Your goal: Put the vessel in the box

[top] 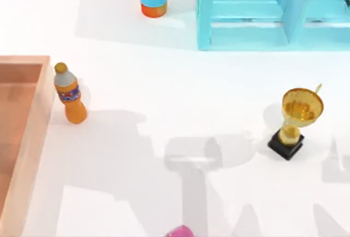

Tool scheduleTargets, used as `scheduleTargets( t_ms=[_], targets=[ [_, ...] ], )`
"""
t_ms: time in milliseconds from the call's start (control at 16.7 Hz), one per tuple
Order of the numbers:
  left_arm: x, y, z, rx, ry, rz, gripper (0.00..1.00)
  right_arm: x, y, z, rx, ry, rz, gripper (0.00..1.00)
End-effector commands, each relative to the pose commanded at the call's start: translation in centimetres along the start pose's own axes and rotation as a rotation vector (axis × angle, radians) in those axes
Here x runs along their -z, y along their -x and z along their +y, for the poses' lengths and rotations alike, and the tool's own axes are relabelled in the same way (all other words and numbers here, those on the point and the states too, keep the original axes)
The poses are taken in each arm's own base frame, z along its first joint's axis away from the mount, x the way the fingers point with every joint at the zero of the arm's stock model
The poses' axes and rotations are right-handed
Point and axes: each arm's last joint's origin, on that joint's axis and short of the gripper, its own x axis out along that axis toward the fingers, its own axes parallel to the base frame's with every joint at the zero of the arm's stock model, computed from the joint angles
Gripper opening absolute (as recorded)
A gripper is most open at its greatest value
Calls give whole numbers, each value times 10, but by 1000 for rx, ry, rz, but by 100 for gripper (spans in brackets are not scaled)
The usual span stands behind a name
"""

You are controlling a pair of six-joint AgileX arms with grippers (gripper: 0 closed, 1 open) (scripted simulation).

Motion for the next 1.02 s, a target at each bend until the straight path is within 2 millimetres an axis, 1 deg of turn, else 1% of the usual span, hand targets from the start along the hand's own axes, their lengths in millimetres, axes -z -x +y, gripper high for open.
scheduleTargets(
  t_ms=[180, 960, 1020],
  targets=[
    [0, 0, 0, 0, 0, 0, 0, 0, 0, 0, 0, 0, 0, 100],
    [0, 0, 0, 0, 0, 0, 98, 0, 0, 0, 0, 0, 0, 100],
    [0, 0, 0, 0, 0, 0, 100, 0, 0, 0, 0, 0, 0, 100]
  ],
)
